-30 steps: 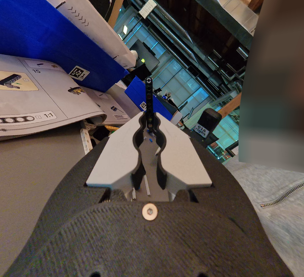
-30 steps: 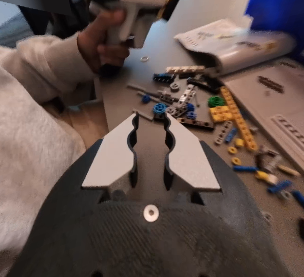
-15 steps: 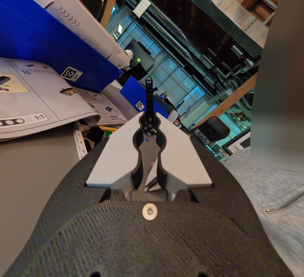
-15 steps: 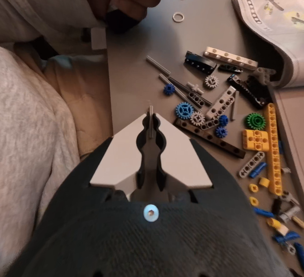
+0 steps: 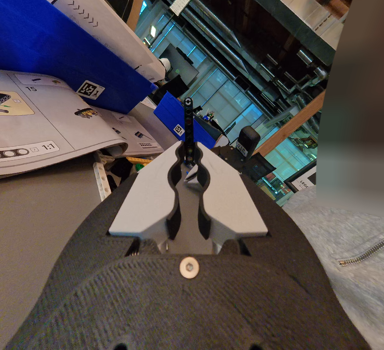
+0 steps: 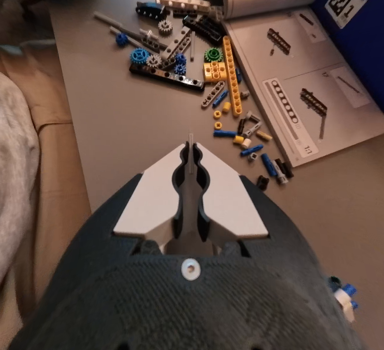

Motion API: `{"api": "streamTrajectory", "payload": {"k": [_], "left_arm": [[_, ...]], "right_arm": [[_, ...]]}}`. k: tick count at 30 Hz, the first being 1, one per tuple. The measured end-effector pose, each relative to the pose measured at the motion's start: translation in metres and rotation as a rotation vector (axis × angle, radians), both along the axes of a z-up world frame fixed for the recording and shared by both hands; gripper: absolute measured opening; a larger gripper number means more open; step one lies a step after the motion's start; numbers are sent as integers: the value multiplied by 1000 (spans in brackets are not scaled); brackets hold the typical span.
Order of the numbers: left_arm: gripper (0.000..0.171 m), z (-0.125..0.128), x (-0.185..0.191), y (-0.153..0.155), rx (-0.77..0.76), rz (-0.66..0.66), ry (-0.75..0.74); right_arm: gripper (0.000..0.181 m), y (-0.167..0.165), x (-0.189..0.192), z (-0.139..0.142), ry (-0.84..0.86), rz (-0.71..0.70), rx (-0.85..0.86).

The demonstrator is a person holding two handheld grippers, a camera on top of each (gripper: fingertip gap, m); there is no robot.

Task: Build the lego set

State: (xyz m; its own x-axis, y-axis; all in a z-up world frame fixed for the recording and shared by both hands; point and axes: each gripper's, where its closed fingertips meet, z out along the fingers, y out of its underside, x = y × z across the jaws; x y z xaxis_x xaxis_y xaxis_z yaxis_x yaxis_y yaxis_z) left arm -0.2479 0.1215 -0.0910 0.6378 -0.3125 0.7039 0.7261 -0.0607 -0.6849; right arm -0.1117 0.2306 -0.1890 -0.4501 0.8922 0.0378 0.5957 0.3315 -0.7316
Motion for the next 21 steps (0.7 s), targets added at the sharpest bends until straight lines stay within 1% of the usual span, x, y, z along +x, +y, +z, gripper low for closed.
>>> {"api": "streamTrajectory", "payload": {"k": [3,5,8,10,14,17,21], "left_arm": [[6,0,-1,0,-1,1,0],[6,0,-1,0,0,0,-3],[6,0,-1,0,2,-1,-4],[6,0,-1,-1,4,-4,-9],[6,1,-2,-1,6,0,-10],[6,0,-2,-1,4,-2,-11],[6,0,-1,0,3,-3,-10]], "right_arm": [[3,-4,0,-10,-25,21,29],[3,-3,0,-9,-21,18,27],[13,-3,2,-10,-41,14,7],[16,-3,4,-10,-50,13,5],[18,1,11,-10,-70,17,16],[14,0,15,-10,-86,26,-3],[3,-2,19,-11,-96,40,-4]]}}
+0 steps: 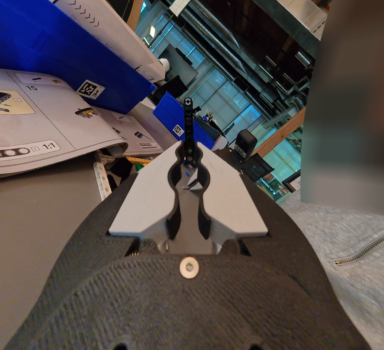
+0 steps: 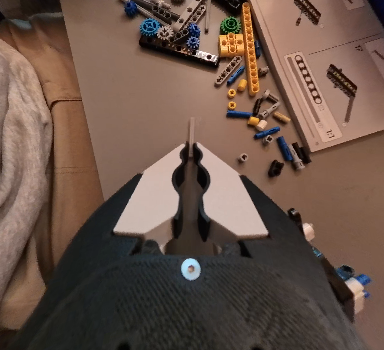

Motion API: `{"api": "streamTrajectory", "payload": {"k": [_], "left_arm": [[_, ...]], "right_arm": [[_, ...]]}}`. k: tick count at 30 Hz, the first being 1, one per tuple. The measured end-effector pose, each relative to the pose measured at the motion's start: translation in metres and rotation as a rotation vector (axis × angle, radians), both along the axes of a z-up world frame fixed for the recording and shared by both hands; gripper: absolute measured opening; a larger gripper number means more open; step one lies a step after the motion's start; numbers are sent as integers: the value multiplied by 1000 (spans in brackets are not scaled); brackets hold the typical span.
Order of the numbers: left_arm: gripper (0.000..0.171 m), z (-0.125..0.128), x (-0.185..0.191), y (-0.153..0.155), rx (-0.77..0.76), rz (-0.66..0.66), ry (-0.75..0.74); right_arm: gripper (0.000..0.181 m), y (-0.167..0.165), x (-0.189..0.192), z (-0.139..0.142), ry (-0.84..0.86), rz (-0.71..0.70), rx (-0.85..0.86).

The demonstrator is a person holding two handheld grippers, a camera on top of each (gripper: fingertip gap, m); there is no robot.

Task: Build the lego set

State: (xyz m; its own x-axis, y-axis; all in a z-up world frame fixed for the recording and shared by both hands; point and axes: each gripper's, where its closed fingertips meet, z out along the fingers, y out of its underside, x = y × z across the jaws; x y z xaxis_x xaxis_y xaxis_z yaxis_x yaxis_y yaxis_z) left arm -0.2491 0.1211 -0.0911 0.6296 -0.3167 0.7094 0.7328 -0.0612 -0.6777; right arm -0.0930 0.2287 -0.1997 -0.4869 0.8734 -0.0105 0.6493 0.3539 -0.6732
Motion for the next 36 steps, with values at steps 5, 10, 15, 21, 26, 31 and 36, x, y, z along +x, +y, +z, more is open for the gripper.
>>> {"api": "streamTrajectory", "payload": {"k": [5,10,15,21,26,31,36], "left_arm": [[6,0,2,0,4,-13,-11],[6,2,2,1,19,-10,-11],[6,6,3,-1,36,-3,3],[6,5,3,0,28,3,17],[6,4,1,0,26,13,19],[7,5,3,0,29,6,17],[6,6,2,-1,35,9,10]], "right_arm": [[2,0,2,0,8,41,20],[2,4,1,0,-20,120,29],[2,3,1,0,-50,189,-16],[2,5,-2,0,-76,248,3],[3,6,-3,0,-73,253,11],[11,9,-4,9,-38,201,-4],[12,6,-17,30,48,129,-70]]}}
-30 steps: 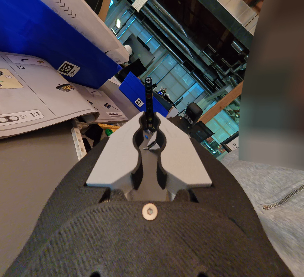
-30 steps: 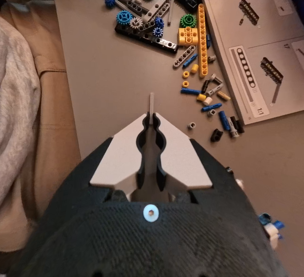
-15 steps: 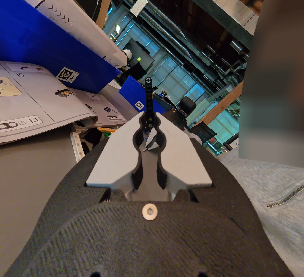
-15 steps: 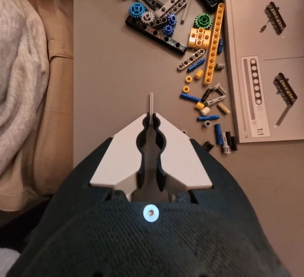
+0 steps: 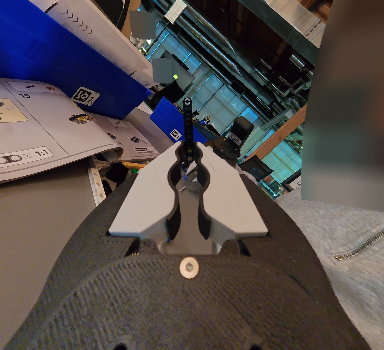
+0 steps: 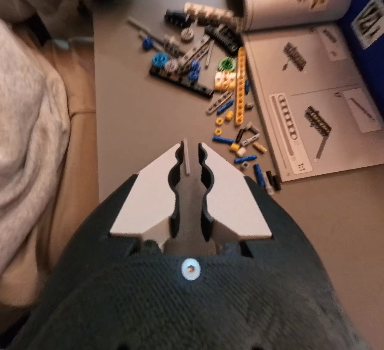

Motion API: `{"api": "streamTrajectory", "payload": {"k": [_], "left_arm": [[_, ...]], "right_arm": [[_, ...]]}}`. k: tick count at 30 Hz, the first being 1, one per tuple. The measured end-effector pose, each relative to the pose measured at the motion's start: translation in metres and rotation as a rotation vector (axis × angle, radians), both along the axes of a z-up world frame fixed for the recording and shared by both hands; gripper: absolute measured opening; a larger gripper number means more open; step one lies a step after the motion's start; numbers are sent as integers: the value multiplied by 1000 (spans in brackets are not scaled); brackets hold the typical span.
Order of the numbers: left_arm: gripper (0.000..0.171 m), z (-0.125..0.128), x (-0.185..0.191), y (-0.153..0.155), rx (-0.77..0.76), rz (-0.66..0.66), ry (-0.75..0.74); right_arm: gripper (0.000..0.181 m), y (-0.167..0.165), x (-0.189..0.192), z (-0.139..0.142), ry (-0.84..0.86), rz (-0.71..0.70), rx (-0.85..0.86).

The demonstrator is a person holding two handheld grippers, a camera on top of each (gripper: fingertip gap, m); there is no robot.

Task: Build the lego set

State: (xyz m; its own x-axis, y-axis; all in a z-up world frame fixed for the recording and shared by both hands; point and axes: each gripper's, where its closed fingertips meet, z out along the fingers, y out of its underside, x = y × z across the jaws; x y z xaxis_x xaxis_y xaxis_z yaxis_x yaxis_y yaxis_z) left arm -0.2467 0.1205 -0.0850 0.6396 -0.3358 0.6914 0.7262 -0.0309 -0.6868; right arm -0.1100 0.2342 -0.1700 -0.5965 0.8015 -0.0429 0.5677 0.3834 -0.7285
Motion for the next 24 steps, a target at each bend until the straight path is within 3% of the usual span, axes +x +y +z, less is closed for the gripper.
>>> {"api": "streamTrajectory", "payload": {"k": [4,7,12,24], "left_arm": [[7,0,0,0,1,-2,-5],[7,1,1,-1,5,-7,-10],[6,0,2,-1,1,-28,-30],[7,-1,3,0,-3,-51,-51]], "right_arm": [[15,-19,-43,22,112,-155,-93],[16,-26,-74,8,95,-255,10],[17,-52,-101,-17,19,-218,59],[11,-56,-115,-30,-31,-195,107]]}}
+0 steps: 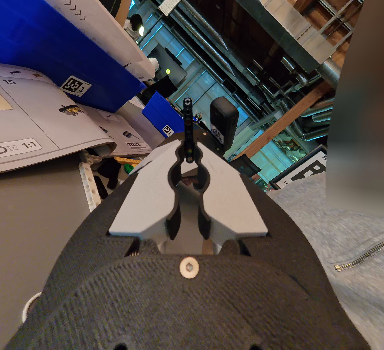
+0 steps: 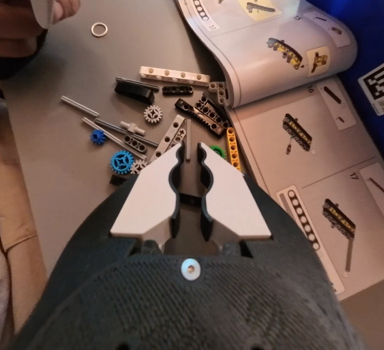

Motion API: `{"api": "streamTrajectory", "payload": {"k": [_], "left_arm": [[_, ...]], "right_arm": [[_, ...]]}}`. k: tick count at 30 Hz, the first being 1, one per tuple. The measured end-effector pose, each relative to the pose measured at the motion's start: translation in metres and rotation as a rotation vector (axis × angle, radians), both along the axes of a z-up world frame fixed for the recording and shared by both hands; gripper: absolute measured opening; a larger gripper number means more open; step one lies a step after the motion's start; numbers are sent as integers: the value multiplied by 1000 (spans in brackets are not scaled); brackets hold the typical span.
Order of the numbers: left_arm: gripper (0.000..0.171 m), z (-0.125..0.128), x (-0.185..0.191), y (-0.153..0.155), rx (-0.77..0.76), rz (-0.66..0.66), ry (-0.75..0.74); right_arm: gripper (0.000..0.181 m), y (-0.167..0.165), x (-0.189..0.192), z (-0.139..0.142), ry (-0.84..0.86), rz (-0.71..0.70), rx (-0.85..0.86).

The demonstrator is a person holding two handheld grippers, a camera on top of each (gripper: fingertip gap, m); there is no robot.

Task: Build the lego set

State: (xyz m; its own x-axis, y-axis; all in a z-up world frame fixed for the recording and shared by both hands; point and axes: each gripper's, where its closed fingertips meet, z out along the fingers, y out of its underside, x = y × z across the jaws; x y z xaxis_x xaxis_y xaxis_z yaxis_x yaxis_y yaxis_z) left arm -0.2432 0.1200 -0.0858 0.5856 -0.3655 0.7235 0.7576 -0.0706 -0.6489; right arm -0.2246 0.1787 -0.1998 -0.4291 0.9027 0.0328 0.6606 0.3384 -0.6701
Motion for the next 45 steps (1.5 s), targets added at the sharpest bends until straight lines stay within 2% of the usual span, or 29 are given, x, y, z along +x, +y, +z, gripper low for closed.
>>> {"api": "streamTrajectory", "payload": {"k": [5,9,11,14,17,19,22,26,34,38,45], "left_arm": [[7,0,0,0,-2,1,2],[6,0,-1,0,0,8,3],[6,2,0,-1,6,8,-1],[6,3,2,-1,11,-1,-2],[6,3,5,1,12,-14,-14],[6,3,6,2,14,-17,-20],[6,1,8,4,2,-15,-10],[6,-2,9,6,-10,-14,-4],[6,-3,8,6,-21,7,22],[6,-4,7,6,-23,13,21],[6,-4,7,6,-20,11,17]], "right_arm": [[2,1,-2,2,26,-9,3],[2,20,6,36,143,-19,11],[2,42,22,58,201,-31,35],[2,70,64,69,197,-8,36],[2,73,107,64,174,43,-21],[2,60,130,55,152,99,-70],[2,49,144,33,116,164,6],[2,44,141,13,90,233,91],[2,47,134,8,131,329,170],[2,50,133,2,122,326,211],[6,52,136,10,137,296,196]]}}
